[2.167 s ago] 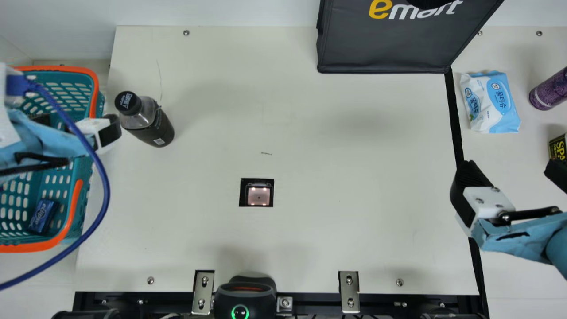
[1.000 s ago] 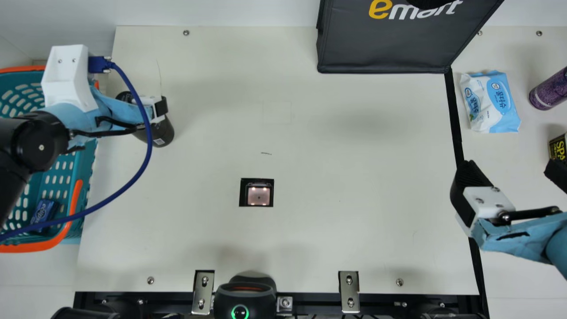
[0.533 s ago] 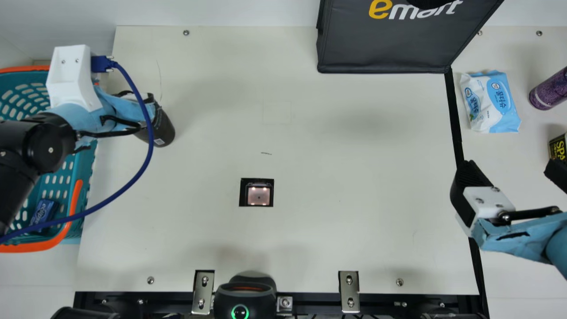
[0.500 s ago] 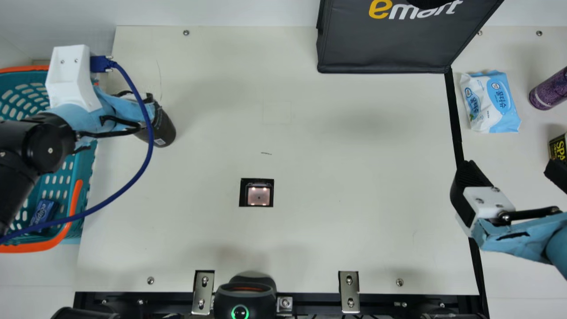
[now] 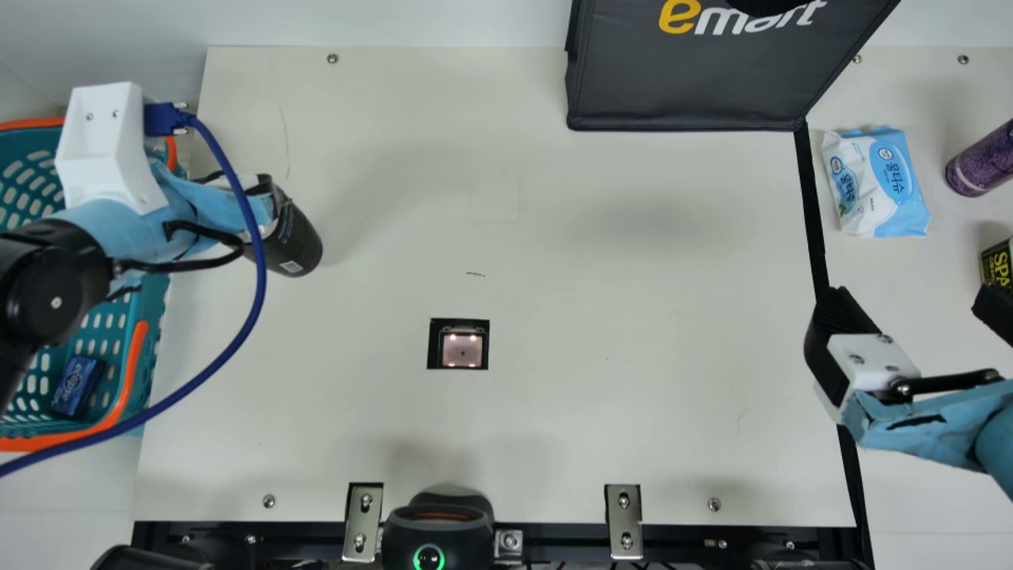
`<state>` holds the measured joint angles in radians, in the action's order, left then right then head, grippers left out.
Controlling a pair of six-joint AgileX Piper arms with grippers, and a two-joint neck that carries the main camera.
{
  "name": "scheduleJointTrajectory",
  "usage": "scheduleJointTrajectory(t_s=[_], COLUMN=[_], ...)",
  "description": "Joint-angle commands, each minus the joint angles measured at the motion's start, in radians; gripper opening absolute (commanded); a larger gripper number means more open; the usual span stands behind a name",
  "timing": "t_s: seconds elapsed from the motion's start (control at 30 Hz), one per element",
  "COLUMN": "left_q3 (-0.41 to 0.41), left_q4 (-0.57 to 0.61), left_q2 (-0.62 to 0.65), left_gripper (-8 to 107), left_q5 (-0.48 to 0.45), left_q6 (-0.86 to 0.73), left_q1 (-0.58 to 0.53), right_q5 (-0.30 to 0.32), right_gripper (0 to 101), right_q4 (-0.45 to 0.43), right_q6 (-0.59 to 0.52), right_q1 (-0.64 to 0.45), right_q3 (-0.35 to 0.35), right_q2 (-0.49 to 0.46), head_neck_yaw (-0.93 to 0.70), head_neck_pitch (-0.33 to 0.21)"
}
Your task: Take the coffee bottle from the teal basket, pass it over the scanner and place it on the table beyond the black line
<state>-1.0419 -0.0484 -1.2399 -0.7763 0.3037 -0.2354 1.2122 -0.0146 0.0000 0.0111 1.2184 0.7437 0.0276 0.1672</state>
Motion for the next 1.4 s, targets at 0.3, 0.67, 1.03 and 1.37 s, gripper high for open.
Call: scheduleJointTrajectory(t_s=[0.3, 0.67, 1.03, 1.37], left_q3=[-0.040, -0.015, 0.015, 0.016], left_q4=[-0.071, -0.032, -0.021, -0.105], left_q2=[0.087, 0.205, 0.290, 0.312], left_gripper=[-8, -8, -8, -8], left_q5=[-0.139, -0.179, -0.207, -0.246], left_q6=[0.130, 0.167, 0.192, 0.287], left_q1=[-0.103, -0.183, -0.268, -0.415], right_q5=[0.000, 0.000, 0.000, 0.000], right_gripper=[95, 95, 95, 95], right_q4=[0.000, 0.000, 0.000, 0.000], right_q6=[0.000, 0.000, 0.000, 0.000], right_q1=[0.000, 0.000, 0.000, 0.000], right_q3=[0.000, 0.000, 0.000, 0.000], right_q2=[0.000, 0.000, 0.000, 0.000], head_neck_yaw=[0.000, 0.000, 0.000, 0.000], head_neck_pitch=[-0.029, -0.029, -0.029, -0.029])
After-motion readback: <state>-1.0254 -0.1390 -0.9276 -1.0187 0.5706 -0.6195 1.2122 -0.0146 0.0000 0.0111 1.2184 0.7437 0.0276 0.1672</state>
